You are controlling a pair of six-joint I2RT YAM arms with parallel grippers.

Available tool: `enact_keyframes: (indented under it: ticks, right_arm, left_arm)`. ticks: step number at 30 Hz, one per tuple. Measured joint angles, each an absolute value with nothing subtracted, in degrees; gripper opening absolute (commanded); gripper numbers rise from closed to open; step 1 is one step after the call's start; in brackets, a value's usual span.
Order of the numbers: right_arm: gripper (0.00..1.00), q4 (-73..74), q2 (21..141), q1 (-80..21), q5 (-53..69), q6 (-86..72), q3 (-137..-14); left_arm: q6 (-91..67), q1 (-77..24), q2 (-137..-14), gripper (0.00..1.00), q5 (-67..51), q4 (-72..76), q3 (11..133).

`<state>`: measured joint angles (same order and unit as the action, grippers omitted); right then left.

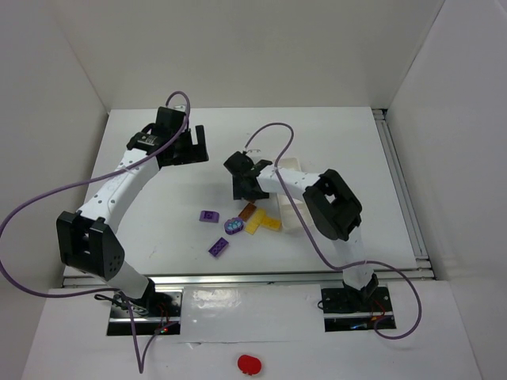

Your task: Sort the legos into containers by color

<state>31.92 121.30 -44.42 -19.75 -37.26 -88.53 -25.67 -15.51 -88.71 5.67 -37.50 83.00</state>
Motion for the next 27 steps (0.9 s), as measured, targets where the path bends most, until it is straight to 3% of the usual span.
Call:
enact_keyframes:
  ticks: [11, 18, 27]
  right_arm:
    - [0.27, 32.18, 125.4, -43.7, -22.87, -37.47, -94.56]
    - [0.27, 29.17, 123.22, -43.48, -23.14, -34.87, -92.33]
    - [0.28, 25.32, 104.64, -36.99, -26.46, -37.28, -83.77]
  left_arm:
    - [-25.63, -15.53, -88.66, 1.0, 7.07, -37.47, 83.0]
    - [-25.63, -15.51, -88.64, 1.0, 7.29, -37.43, 83.0]
    - [-25.61, -15.51, -88.64, 1.0, 7.16, -37.39, 83.13]
